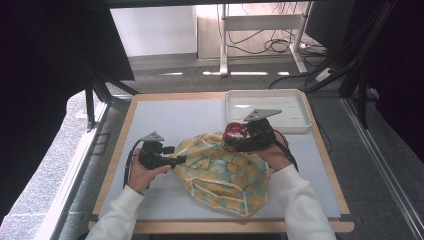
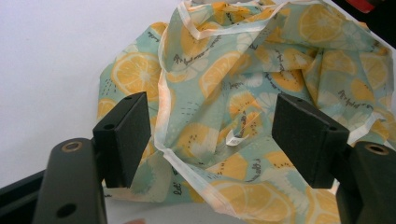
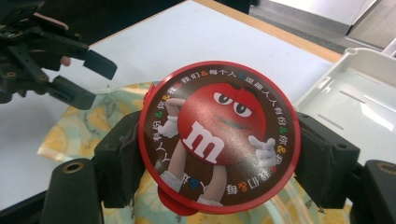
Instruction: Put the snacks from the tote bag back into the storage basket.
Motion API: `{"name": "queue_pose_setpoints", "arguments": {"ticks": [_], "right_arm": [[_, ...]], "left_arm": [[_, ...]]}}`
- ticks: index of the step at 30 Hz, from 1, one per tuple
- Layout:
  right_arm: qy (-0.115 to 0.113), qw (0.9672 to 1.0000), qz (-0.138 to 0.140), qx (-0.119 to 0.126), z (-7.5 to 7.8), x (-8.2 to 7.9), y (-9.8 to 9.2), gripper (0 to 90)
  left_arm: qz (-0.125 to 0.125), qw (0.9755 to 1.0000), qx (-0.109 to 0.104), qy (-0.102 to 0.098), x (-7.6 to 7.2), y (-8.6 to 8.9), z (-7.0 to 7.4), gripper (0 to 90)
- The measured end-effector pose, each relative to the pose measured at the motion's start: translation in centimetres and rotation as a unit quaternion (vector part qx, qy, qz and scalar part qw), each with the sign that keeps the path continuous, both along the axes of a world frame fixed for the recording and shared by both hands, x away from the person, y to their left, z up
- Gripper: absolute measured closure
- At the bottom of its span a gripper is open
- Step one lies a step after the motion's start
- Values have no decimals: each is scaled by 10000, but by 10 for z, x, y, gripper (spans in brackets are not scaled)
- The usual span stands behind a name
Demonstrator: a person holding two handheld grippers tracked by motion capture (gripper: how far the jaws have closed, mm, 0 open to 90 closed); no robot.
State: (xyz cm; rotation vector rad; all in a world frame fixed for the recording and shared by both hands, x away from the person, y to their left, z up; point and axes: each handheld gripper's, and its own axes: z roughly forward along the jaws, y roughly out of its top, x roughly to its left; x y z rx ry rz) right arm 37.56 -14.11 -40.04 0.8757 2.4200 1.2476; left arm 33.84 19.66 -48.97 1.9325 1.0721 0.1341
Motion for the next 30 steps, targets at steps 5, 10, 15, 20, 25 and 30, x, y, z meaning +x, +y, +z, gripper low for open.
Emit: {"name": "queue_pose_setpoints", "arguments": {"ticks": [5, 10, 15, 20, 25, 30], "right_arm": [[-11, 10000, -32, -21, 3, 5, 0, 257], [4, 9999, -95, -38, 5, 14, -3, 257], [31, 9999, -144, -29, 8, 22, -4, 257], [38, 9997, -254, 5, 11, 27, -6, 257], [71, 9995, -296, -13, 12, 32, -7, 257], [63, 9991, -406, -42, 13, 38, -6, 257]], "left_arm": [[-9, 10000, 19, -1, 0, -1, 0, 284], [10, 10000, 28, -18, 0, -1, 0, 283], [69, 10000, 7, -52, 0, 1, 1, 287], [38, 9999, 22, -113, -2, 0, 2, 289], [70, 9999, 2, -108, -1, 1, 2, 291], [40, 10000, 3, -52, -1, 0, 1, 291]]}}
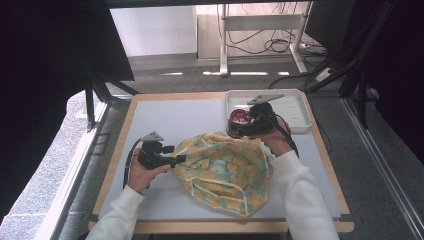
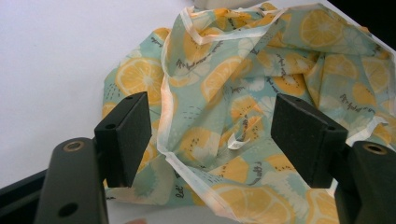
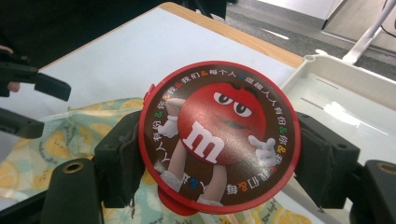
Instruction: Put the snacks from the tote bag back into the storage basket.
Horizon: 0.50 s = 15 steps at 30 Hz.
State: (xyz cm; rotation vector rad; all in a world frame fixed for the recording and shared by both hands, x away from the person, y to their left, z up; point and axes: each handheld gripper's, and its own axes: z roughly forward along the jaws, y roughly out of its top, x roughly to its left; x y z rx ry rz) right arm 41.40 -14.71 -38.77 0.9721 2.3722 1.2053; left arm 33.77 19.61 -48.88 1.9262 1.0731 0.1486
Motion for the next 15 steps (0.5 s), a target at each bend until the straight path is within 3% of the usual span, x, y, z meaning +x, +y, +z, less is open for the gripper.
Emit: {"name": "queue_pose_setpoints", "arguments": {"ticks": [15], "right_arm": [[73, 9997, -202, -99, -5, 25, 4, 257]], "left_arm": [[-5, 10000, -10, 4, -1, 0, 1, 290]]}}
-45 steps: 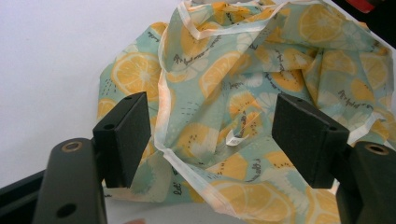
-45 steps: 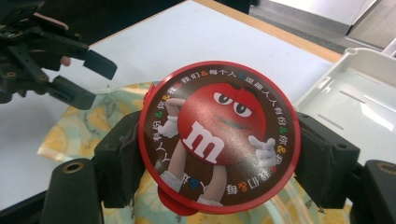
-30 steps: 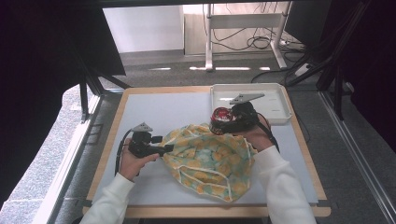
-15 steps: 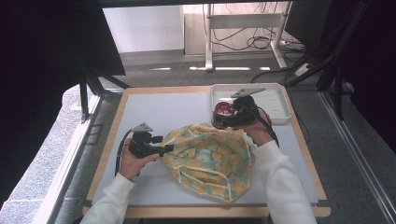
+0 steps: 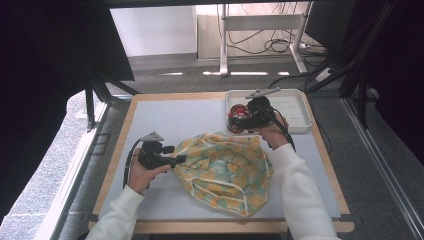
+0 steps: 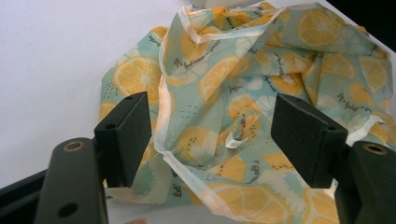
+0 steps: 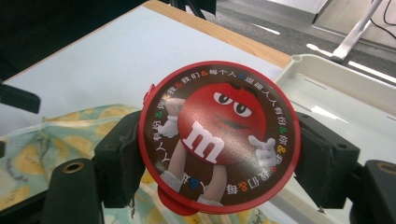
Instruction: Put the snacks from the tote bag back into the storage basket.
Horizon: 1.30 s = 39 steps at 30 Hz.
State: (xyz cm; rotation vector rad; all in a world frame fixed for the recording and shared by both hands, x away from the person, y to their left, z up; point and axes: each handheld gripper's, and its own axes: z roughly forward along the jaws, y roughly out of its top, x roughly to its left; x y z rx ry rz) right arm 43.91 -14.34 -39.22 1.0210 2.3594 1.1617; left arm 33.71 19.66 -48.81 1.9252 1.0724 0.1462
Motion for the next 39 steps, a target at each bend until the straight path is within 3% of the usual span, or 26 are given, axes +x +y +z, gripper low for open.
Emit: {"name": "queue_pose_setpoints", "arguments": {"ticks": [21, 26, 39], "right_arm": [[93, 9995, -282, -83, -11, 38, -8, 257], [161, 9990, -366, -197, -15, 48, -9, 257], [297, 9978, -525, -277, -30, 69, -8, 257]], "left_arm": [[-1, 10000, -57, 58, 1, 2, -1, 291], [-1, 10000, -53, 72, 1, 2, -2, 291], [-5, 9999, -54, 89, 1, 2, -2, 291]]}}
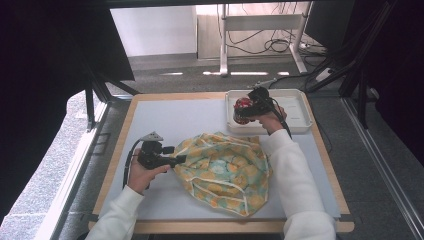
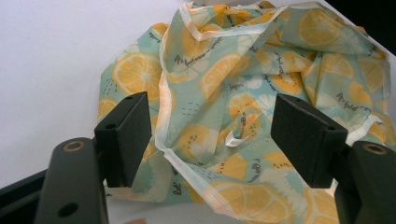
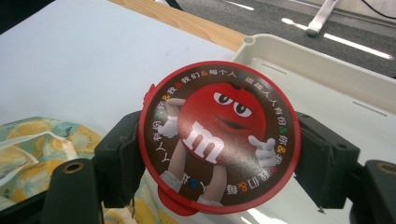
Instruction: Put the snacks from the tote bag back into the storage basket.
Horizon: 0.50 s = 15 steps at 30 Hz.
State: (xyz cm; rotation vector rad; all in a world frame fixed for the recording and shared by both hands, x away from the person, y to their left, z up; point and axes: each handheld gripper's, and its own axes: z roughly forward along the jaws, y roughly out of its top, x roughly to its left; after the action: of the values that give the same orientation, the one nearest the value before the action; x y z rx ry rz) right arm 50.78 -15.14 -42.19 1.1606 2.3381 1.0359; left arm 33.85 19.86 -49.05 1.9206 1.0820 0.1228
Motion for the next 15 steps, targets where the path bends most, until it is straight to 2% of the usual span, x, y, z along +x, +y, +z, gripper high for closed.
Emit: {"name": "queue_pose_setpoints", "arguments": {"ticks": [15], "right_arm": [[69, 9999, -115, -49, -17, 17, 1, 256]], "left_arm": [[-35, 10000, 18, 10, 0, -2, -1, 291]]}}
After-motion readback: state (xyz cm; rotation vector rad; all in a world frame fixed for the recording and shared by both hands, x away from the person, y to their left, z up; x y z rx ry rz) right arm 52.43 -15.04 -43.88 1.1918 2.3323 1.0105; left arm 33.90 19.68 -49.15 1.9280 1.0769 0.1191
